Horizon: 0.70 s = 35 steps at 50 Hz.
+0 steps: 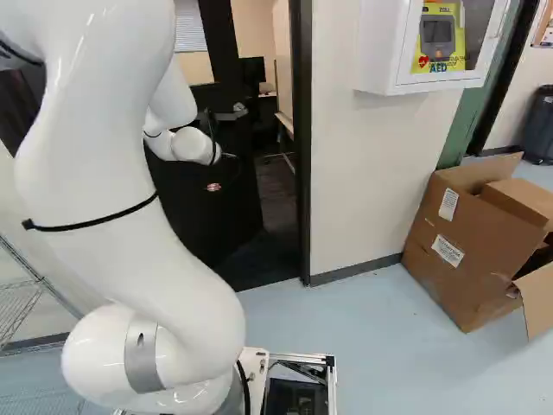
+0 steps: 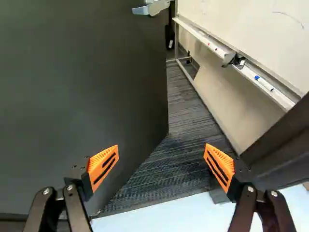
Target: Open the door and move inside
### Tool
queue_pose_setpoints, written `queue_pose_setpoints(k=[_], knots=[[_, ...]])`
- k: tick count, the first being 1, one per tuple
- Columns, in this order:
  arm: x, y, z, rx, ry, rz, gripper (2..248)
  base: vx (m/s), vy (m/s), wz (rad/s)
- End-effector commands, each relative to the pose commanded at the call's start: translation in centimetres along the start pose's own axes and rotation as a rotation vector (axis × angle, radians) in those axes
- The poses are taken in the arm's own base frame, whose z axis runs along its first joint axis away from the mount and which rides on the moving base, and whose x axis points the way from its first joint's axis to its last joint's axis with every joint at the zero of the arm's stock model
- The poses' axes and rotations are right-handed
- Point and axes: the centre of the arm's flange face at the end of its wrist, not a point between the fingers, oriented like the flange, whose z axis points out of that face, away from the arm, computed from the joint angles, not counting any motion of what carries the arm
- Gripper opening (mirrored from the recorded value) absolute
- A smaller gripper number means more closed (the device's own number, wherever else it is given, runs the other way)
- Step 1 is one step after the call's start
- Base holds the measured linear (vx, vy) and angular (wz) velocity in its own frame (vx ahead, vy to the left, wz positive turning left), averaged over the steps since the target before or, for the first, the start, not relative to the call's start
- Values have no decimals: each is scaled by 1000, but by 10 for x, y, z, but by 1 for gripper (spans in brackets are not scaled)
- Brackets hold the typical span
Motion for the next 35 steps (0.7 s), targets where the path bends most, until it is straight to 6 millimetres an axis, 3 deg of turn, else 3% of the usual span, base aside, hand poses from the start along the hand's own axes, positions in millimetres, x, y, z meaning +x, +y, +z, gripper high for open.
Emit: queue_pose_setpoints(k=[35], knots=[[-18,36,-56,-44,108,3,247,0,0,0]])
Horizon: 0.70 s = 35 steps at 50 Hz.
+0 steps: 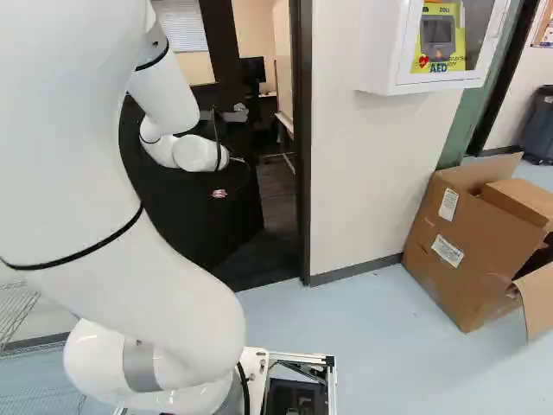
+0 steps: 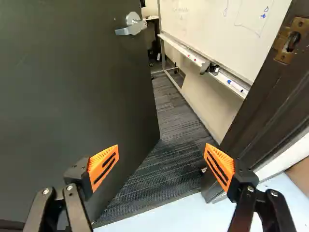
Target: Open the door and move inside
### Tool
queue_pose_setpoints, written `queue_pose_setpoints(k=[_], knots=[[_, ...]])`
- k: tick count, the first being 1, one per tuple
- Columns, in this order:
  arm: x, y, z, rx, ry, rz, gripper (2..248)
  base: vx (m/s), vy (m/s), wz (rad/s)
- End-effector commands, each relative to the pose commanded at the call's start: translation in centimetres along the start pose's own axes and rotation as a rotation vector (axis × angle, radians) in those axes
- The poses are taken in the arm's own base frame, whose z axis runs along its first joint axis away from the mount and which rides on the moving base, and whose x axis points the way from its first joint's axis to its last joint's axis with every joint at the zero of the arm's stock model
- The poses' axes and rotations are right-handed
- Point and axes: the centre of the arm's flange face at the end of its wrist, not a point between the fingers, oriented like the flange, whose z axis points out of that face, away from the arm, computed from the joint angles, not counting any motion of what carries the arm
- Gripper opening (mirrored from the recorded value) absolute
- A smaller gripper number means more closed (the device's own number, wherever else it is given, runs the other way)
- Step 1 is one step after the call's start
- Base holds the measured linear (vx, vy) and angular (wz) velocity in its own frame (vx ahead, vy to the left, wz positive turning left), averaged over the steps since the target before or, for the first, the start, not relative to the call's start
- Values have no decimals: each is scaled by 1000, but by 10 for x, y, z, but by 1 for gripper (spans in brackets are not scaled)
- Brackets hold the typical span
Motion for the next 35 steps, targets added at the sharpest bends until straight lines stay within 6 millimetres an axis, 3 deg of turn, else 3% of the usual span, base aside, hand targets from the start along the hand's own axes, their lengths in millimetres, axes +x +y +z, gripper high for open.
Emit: queue_pose_setpoints(k=[14,35], knots=[[-2,9,-18,36,66,-84,247,0,0,0],[-2,9,-20,48,74,-108,247,0,0,0]])
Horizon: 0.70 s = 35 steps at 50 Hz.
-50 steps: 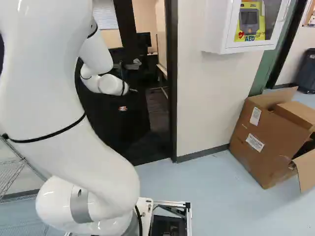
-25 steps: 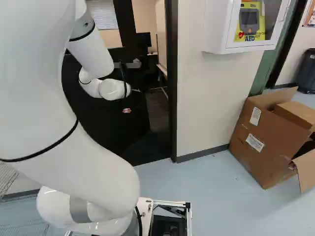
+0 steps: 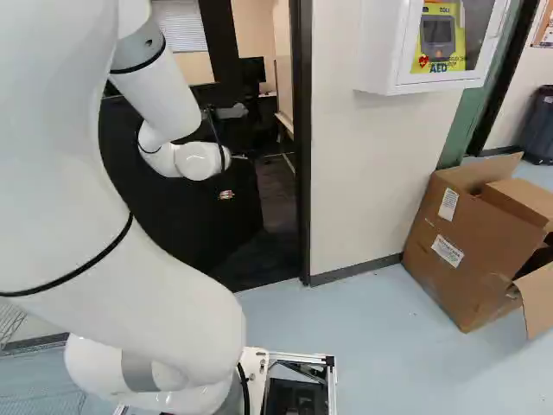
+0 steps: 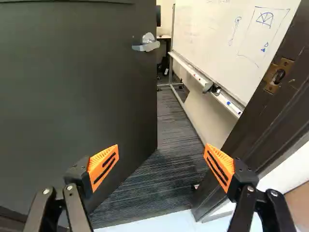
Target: Open the door and move inside
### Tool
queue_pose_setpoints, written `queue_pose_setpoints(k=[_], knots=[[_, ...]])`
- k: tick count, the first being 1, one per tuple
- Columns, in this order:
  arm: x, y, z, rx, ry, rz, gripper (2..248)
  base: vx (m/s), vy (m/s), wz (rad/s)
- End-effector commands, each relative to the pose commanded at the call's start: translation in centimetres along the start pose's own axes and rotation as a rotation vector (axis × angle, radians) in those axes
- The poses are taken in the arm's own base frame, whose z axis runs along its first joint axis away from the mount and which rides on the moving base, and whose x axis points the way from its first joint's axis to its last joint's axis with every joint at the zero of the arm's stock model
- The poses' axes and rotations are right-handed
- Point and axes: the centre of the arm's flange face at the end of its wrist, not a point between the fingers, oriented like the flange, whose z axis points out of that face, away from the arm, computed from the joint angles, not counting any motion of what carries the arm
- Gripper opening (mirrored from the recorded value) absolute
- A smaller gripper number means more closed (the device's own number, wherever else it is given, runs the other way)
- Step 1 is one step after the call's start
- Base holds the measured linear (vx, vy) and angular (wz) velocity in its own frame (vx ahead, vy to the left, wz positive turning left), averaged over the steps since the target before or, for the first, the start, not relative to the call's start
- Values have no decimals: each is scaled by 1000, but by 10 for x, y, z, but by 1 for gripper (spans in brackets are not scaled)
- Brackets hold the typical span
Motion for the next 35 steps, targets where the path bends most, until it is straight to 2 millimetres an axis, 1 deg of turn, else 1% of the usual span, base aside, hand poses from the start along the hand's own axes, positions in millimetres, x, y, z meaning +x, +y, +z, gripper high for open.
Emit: queue_pose_setpoints(k=[15,19,23,35], knots=[[0,0,0,0,0,0,247,0,0,0],[0,0,0,0,0,0,247,29,-21,122],[0,0,0,0,0,0,247,119,-5,134],[0,0,0,0,0,0,247,107,46,-19]])
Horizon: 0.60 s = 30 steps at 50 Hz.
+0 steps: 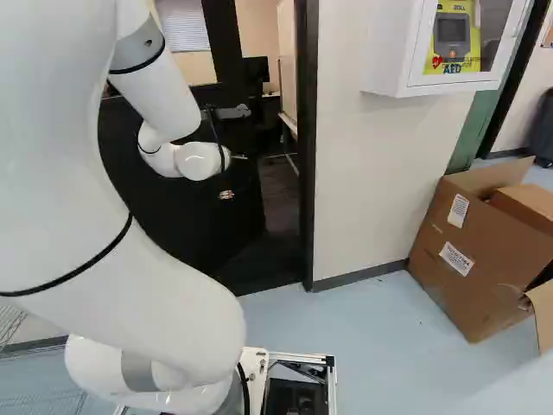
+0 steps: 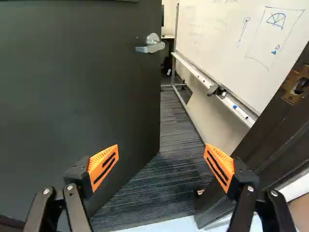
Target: Open the door and move inside
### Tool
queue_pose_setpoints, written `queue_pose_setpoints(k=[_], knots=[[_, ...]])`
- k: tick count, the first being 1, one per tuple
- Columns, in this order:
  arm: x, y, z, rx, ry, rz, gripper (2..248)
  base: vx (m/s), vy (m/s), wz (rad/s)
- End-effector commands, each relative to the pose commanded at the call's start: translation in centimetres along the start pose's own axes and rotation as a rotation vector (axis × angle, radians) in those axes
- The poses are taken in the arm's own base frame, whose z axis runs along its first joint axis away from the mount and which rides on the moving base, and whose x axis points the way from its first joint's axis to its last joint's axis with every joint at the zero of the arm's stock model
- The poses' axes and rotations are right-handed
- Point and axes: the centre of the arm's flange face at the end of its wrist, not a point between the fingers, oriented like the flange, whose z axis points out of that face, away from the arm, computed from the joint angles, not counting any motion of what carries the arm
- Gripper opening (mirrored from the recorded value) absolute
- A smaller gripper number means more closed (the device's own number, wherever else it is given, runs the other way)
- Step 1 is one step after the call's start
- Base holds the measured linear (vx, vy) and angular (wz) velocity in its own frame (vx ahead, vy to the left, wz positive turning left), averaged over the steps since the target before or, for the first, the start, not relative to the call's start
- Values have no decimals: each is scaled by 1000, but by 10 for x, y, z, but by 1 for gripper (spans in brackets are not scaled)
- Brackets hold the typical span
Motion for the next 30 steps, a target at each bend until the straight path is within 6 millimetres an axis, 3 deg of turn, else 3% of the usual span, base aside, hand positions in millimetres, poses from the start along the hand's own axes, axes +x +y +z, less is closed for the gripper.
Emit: queue_pose_setpoints(k=[30], knots=[[0,0,0,0,0,0,247,89,49,2]])
